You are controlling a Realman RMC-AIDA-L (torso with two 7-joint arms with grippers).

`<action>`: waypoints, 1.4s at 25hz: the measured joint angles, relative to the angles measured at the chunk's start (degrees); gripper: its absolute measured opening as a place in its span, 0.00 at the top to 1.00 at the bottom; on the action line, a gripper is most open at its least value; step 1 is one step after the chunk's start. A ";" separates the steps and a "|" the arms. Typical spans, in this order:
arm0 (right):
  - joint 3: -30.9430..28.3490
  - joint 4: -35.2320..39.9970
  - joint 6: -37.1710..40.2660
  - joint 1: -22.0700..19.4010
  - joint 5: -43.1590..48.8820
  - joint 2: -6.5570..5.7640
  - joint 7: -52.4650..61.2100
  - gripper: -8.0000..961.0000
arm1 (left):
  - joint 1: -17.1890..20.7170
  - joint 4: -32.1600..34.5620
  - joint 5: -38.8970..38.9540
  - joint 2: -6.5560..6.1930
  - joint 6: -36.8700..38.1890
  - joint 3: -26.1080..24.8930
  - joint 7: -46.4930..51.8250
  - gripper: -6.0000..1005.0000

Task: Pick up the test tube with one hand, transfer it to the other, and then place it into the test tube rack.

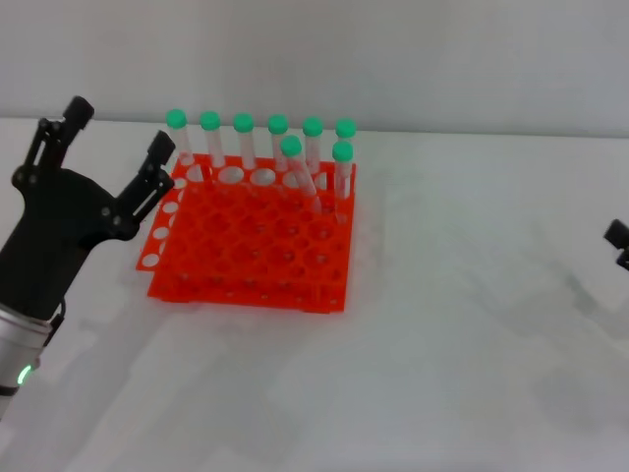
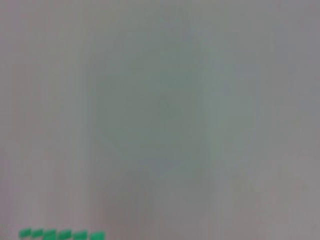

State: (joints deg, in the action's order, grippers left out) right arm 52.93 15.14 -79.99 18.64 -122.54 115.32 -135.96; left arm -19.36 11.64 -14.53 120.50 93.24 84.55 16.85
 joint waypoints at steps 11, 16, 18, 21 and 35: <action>-12.78 -7.42 -9.20 -2.05 -0.35 -0.17 -6.07 0.11 | -0.05 -0.55 13.31 -0.08 3.15 8.57 0.13 0.11; -14.29 -7.60 -11.93 -2.02 -0.35 -0.25 -6.77 0.11 | 0.35 0.69 21.32 0.01 3.53 15.48 -0.07 0.11; -14.32 -7.51 -12.52 -2.07 -0.34 -0.32 -6.78 0.11 | 0.17 0.72 23.82 -0.05 3.50 18.13 -0.12 0.11; -14.35 -8.20 -12.30 -1.98 -0.33 -0.32 -7.15 0.11 | -0.42 0.74 26.47 -0.26 2.85 21.13 -0.31 0.11; -14.07 -9.10 -11.70 -1.09 0.02 -0.18 -8.22 0.11 | -0.44 0.25 27.71 -0.20 1.81 21.68 -0.28 0.11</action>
State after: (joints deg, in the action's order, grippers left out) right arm 38.86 6.04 -91.69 17.55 -122.51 115.14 -144.19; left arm -19.81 11.89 13.17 120.30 95.05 106.23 16.58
